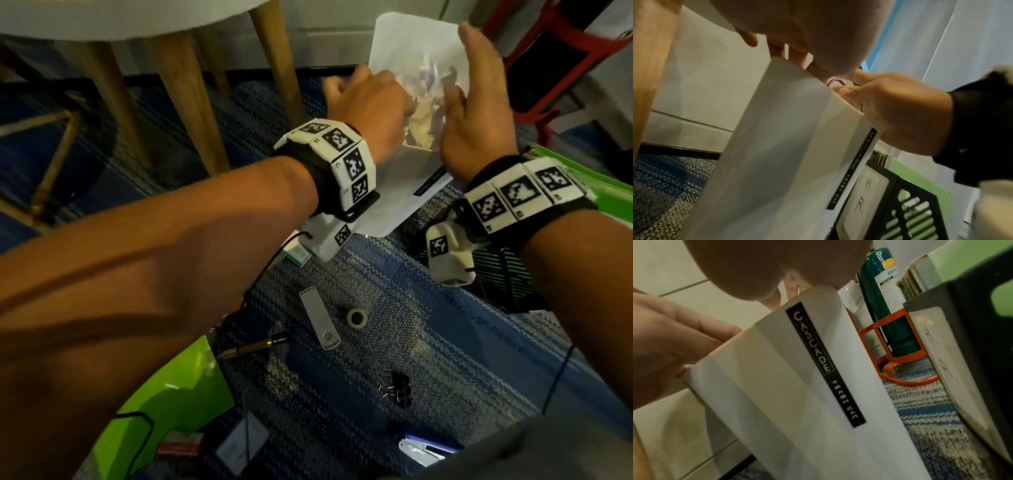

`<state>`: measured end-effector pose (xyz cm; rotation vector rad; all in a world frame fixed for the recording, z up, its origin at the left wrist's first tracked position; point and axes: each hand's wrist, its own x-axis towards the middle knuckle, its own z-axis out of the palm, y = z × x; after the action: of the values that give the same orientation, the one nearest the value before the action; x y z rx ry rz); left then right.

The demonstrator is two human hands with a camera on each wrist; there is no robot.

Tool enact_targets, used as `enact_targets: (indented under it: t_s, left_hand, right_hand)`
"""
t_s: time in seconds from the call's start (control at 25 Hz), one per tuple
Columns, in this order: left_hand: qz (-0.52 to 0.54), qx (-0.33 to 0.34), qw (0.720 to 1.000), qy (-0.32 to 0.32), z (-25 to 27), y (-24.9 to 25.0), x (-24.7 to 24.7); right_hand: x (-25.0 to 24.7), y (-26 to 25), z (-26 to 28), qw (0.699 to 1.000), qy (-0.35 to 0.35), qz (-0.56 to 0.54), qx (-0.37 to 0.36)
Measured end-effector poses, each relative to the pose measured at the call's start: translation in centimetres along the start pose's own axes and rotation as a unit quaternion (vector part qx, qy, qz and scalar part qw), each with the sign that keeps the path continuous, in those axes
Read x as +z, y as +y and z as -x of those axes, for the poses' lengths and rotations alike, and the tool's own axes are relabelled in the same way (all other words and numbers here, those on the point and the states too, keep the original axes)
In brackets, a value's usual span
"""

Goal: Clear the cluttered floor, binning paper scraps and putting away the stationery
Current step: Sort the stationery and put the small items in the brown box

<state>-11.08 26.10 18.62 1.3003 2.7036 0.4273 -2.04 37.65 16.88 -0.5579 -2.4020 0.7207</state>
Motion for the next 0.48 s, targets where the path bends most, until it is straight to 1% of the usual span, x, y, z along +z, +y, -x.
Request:
enact_targets:
  t_s: [0.04,0.08,0.12,0.16,0.2,0.24,0.28,0.32,0.36,0.4,0.44,0.48]
  left_hand:
    - [0.006,0.03,0.999,0.025,1.0,-0.3,0.0]
    - [0.028,0.056,0.995,0.073,2.3,-0.6,0.1]
    - [0.063,0.078,0.987,0.127,3.9,-1.2,0.3]
    - [0.093,0.104,0.975,0.174,5.7,-2.0,1.0]
    - [0.103,0.13,0.966,0.197,7.5,-2.9,2.0]
    - [0.096,0.148,0.966,0.187,9.4,-3.9,3.7]
    - [0.082,0.162,0.973,0.144,11.2,-4.9,5.7]
    - [0.067,0.17,0.98,0.077,12.8,-5.9,7.8]
    - [0.049,0.177,0.983,0.005,14.1,-6.9,9.9]
    - [0.03,0.177,0.981,-0.077,15.1,-7.8,11.9]
    - [0.014,0.172,0.971,-0.163,16.1,-8.5,13.5]
    - [-0.006,0.169,0.956,-0.239,16.9,-8.9,14.9]
  right_hand:
    - [-0.2,-0.4,0.3,0.999,0.047,0.004,-0.015]
    - [-0.5,-1.1,1.0,0.995,0.097,0.016,-0.036]
    - [-0.6,-1.7,2.0,0.989,0.128,0.023,-0.067]
    - [-0.8,-2.3,3.4,0.985,0.131,0.017,-0.112]
    - [-0.6,-2.6,5.2,0.981,0.106,-0.007,-0.163]
    - [-0.3,-2.6,7.2,0.976,0.056,-0.035,-0.205]
    - [0.5,-2.1,9.4,0.971,-0.015,-0.051,-0.231]
    - [1.2,-1.5,11.5,0.964,-0.107,-0.052,-0.237]
    - [2.0,-0.9,13.4,0.949,-0.217,-0.038,-0.225]
    - [2.8,-0.3,14.9,0.916,-0.35,-0.002,-0.198]
    - [3.9,0.5,16.0,0.86,-0.479,0.058,-0.164]
    - [4.8,0.9,16.7,0.788,-0.59,0.122,-0.129]
